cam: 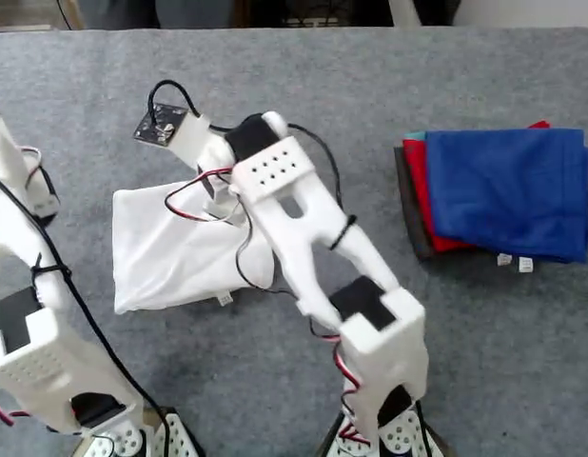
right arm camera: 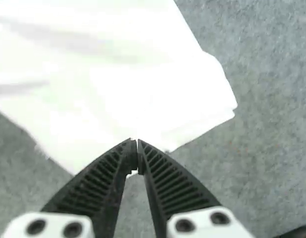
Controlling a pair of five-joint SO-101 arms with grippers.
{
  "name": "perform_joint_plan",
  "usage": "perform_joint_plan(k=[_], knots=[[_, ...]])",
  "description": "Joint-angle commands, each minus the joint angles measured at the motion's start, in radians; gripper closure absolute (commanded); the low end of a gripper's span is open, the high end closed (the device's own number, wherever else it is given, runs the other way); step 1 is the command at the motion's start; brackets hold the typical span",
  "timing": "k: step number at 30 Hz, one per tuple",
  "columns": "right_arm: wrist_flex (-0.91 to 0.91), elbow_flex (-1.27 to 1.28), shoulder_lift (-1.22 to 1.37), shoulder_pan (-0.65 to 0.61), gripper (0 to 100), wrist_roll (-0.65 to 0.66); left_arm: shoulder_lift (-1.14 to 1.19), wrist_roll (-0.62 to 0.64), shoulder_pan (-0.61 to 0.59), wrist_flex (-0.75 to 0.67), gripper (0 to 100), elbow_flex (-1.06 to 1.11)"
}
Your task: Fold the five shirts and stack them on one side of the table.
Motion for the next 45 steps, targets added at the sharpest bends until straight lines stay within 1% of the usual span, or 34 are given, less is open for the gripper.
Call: perform_joint_plan(k=[1, 7, 10, 15, 18, 23, 25, 27, 30, 35, 39, 42, 45], knots=[[-0.020, -0.142, 0.045, -0.029, 98.4, 0.000, -0.068, -0.002, -0.031, -0.086, 97, 0.081], [-0.041, -0.303, 0.248, -0.063, 98.4, -0.002, -0.106, -0.006, -0.065, -0.078, 97, 0.162], [-0.044, -0.398, 0.351, -0.068, 98.4, -0.006, -0.164, -0.006, -0.099, -0.094, 97, 0.228], [-0.037, -0.570, 0.484, -0.064, 98.4, -0.002, -0.258, -0.009, -0.142, -0.193, 97, 0.361], [0.051, -0.664, 0.521, -0.066, 98.4, -0.002, -0.295, -0.009, -0.147, -0.216, 97, 0.409], [0.278, -0.771, 0.550, -0.054, 98.4, 0.000, -0.299, -0.009, -0.147, -0.213, 97, 0.417], [0.276, -0.766, 0.547, -0.035, 98.4, 0.000, -0.299, -0.008, -0.147, -0.215, 97, 0.415], [0.276, -0.736, 0.533, -0.023, 98.4, 0.000, -0.301, -0.008, -0.143, -0.216, 97, 0.415], [0.278, -0.607, 0.483, -0.023, 98.5, 0.005, -0.302, -0.008, -0.145, -0.216, 97, 0.415], [0.276, -0.308, 0.315, -0.017, 98.5, 0.071, -0.299, -0.009, -0.148, -0.216, 97, 0.415], [0.276, -0.053, 0.127, -0.002, 98.5, 0.123, -0.299, -0.009, -0.148, -0.216, 97, 0.415], [0.267, 0.176, -0.021, 0.046, 98.5, 0.184, -0.299, -0.009, -0.148, -0.216, 97, 0.415], [0.192, 0.384, -0.147, 0.149, 98.5, 0.269, -0.299, -0.009, -0.148, -0.216, 97, 0.415]])
